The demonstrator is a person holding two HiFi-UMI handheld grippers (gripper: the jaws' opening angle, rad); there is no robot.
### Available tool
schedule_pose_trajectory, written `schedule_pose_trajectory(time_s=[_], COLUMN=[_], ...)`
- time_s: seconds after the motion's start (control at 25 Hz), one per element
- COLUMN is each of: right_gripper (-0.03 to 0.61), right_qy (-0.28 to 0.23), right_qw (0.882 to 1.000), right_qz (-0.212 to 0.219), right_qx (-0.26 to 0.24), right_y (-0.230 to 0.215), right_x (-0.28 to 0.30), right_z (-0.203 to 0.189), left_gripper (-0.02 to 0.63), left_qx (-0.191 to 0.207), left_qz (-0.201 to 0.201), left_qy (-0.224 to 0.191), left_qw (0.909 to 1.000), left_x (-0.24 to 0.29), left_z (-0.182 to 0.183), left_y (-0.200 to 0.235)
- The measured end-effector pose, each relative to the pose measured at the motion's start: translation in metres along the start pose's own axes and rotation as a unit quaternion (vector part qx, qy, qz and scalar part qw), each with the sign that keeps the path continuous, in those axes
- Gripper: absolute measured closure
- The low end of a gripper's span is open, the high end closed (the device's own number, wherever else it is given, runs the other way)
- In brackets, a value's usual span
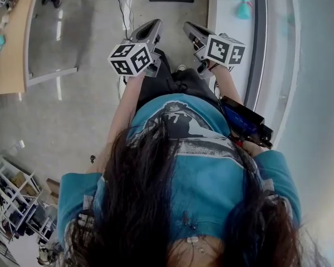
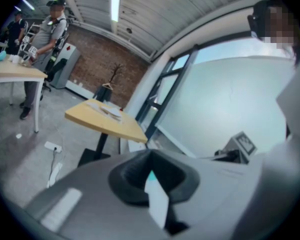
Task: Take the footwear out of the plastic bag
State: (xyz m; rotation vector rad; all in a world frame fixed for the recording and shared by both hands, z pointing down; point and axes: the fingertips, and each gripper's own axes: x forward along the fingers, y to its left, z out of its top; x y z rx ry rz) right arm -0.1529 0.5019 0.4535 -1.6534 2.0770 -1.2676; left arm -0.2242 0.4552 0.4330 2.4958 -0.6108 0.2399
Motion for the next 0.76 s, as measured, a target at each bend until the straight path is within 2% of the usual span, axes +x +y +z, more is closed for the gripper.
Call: schedule_pose_trajectory(time_s=[0.36, 0.6, 0.76], right_gripper=[0.557, 0.557, 0.557], right_qy=[0.004, 0.008, 0.01], right_qw=[1.0, 1.0, 1.0], right_qz=[0.005, 0.007, 0.007], right_qx=[-0.013, -0.014, -0.013], right_y=[0.004, 0.009, 0.0], right_x=[0.005, 0.002, 0.006], right_z=[0.001, -0.013, -0.003], left_gripper=[0.614, 0.614, 0.614], left_qx=[-0.002, -0.002, -0.005], left_qz=[0.004, 0.007, 0.01], left_qy=[-0.01, -0.011, -0.01], left_qw=[0.9999, 0.9999, 0.9999], left_x=[-0.004, -0.015, -0.005], left_z=[-0.001, -0.009, -0.008], left_y=[0.005, 0.006, 0.008])
